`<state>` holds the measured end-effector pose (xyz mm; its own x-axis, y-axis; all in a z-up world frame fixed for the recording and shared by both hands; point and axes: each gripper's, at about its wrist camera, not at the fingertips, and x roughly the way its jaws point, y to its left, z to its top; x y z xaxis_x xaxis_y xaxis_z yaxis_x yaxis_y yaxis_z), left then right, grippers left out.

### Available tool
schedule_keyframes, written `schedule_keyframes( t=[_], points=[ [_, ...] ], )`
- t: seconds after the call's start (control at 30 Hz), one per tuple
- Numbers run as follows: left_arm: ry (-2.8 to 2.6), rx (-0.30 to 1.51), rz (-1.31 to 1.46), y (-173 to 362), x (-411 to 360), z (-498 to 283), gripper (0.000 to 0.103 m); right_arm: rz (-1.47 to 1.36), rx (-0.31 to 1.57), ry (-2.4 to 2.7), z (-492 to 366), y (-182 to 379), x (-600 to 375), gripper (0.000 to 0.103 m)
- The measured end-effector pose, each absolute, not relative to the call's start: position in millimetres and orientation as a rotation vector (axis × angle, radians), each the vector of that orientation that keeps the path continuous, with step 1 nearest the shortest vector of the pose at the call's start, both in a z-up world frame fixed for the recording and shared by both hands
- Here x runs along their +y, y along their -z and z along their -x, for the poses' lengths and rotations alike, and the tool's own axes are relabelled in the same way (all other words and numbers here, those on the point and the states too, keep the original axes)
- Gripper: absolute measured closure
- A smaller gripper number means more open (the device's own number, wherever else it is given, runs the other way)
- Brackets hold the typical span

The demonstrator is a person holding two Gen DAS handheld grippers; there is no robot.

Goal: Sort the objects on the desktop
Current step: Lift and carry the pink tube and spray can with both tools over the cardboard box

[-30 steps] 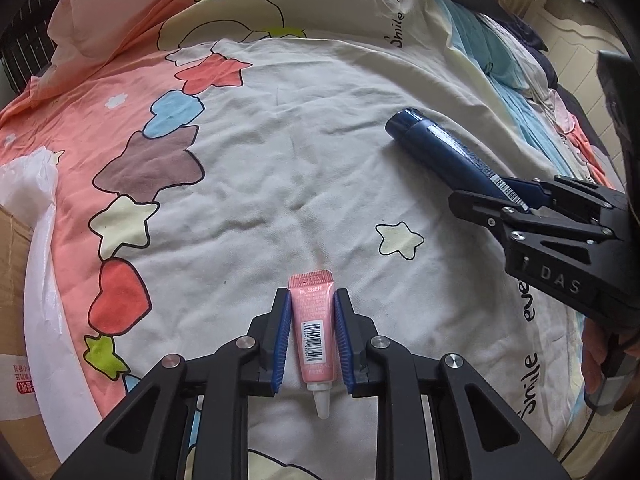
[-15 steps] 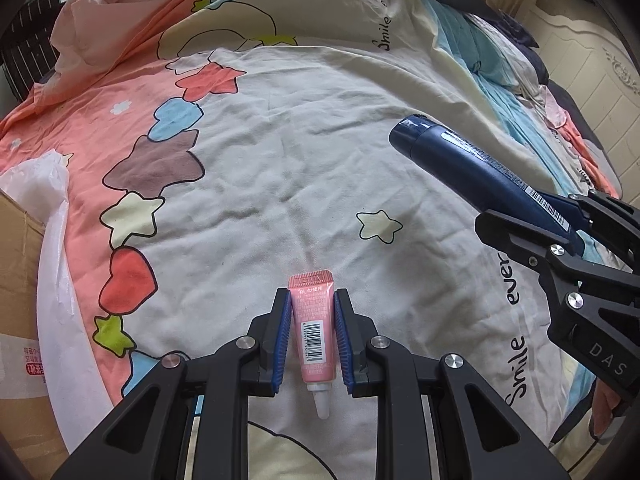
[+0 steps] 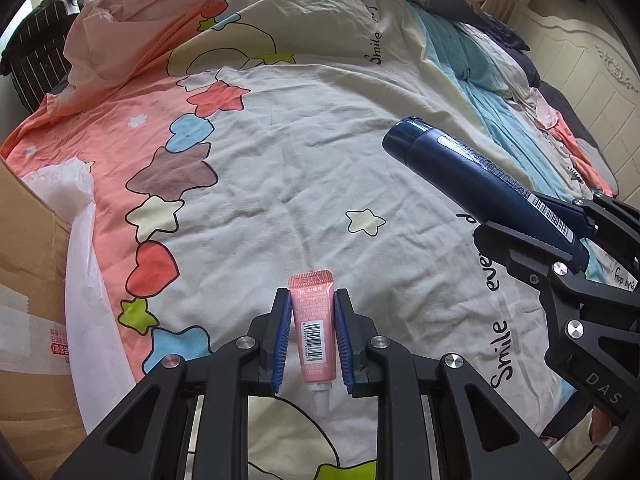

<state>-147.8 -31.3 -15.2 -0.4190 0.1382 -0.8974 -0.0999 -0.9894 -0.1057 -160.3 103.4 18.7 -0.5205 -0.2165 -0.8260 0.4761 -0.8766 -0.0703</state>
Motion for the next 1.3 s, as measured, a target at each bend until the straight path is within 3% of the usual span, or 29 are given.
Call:
schedule_keyframes(
  t=[1.3],
  points=[
    [-2.798,-0.005,1.377,-103,-80,37,0.081,-0.942,0.489,2.411,47,-119,46,0.066]
  ],
)
